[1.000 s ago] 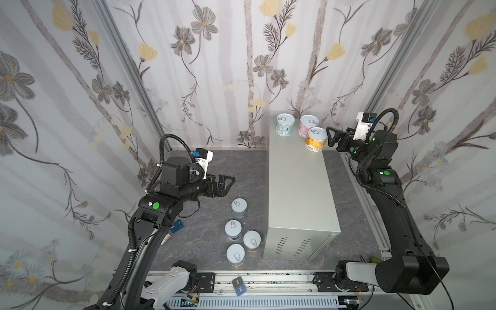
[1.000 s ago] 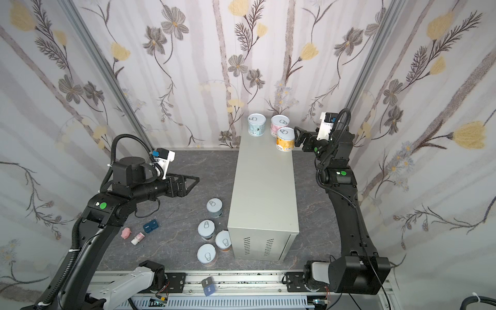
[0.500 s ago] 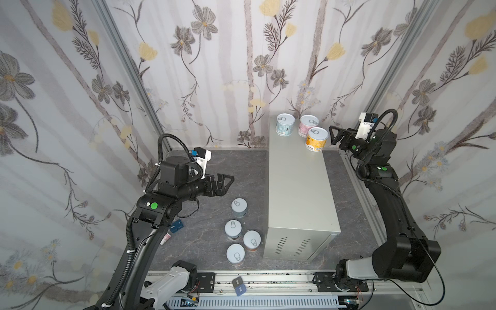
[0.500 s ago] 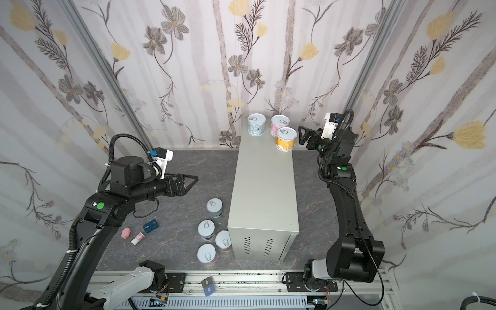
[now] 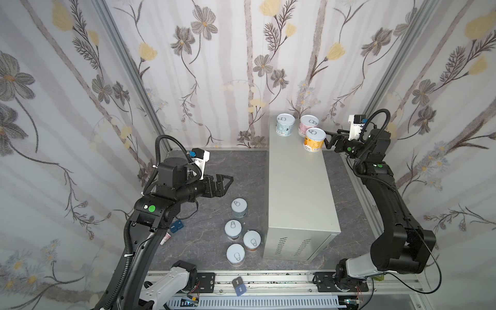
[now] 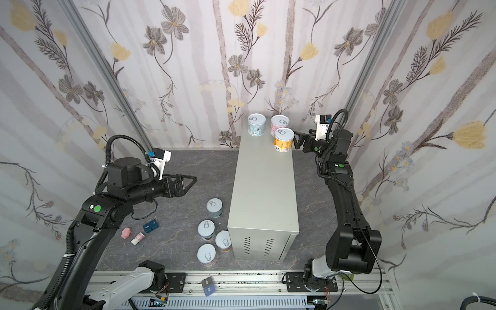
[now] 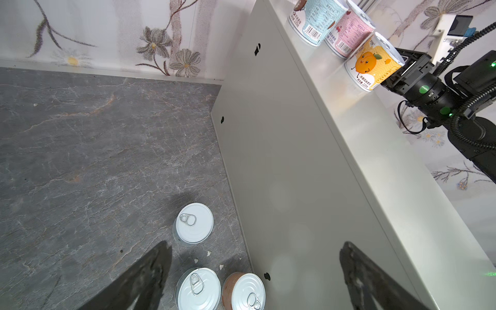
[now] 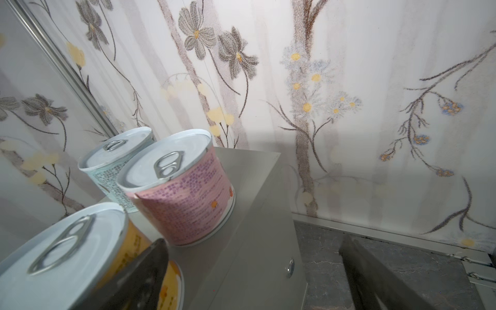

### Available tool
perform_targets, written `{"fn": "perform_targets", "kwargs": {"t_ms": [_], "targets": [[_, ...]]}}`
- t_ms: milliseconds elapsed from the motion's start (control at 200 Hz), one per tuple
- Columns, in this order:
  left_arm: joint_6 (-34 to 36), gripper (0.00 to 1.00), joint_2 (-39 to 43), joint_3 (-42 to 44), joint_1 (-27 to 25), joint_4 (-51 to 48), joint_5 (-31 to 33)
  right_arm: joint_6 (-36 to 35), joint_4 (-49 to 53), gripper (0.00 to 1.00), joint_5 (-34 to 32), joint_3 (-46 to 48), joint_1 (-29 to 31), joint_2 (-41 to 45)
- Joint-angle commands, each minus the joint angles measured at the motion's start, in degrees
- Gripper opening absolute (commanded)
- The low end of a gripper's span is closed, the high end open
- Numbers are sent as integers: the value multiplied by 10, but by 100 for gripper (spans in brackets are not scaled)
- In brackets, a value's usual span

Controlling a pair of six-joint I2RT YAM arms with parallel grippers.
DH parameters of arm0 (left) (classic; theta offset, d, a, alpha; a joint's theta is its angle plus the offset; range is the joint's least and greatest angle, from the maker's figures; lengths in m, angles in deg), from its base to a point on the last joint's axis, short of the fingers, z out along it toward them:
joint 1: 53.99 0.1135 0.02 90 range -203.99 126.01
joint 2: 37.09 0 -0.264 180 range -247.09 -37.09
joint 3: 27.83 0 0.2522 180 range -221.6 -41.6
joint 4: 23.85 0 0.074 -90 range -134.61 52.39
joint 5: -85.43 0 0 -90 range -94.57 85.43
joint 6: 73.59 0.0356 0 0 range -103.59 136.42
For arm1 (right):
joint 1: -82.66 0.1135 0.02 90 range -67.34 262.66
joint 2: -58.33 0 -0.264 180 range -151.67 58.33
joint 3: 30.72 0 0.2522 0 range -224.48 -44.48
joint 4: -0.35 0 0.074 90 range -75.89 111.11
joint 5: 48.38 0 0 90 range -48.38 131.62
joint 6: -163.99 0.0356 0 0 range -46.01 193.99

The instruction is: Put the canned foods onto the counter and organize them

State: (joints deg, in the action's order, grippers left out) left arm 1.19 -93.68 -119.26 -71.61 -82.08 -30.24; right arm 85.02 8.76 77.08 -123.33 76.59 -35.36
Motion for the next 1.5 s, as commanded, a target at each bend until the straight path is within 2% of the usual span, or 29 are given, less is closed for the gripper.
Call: {"fn": "perform_targets", "kwargs": {"t_ms": [0, 200, 315, 570, 764, 1124, 1319, 1494], "targets": [[-3, 100, -3, -4, 0, 3, 2, -21, -20, 100, 47, -2, 4, -2], [-6, 100, -6, -5, 0, 8, 1, -10, -17, 100, -11, 1, 0, -1], [-5, 100, -8, -4, 0, 8, 1, 7, -2, 100, -37, -38, -6, -28], [-2, 100, -6, -4, 0, 4, 6, 14, 9, 100, -24, -109, -4, -92], [-4, 100, -10, -4, 0, 6, 6, 9, 18, 100, -17, -128, 7, -111], [-3, 100, -7, 1, 0, 7, 5, 14, 9, 100, -65, -104, 44, -104], [3, 100, -3, 1, 0, 1, 10, 24, 15, 100, -92, -96, 31, -97], [-1, 100, -5, 8, 0, 12, 5, 26, 14, 100, -113, -50, 19, -54]]}}
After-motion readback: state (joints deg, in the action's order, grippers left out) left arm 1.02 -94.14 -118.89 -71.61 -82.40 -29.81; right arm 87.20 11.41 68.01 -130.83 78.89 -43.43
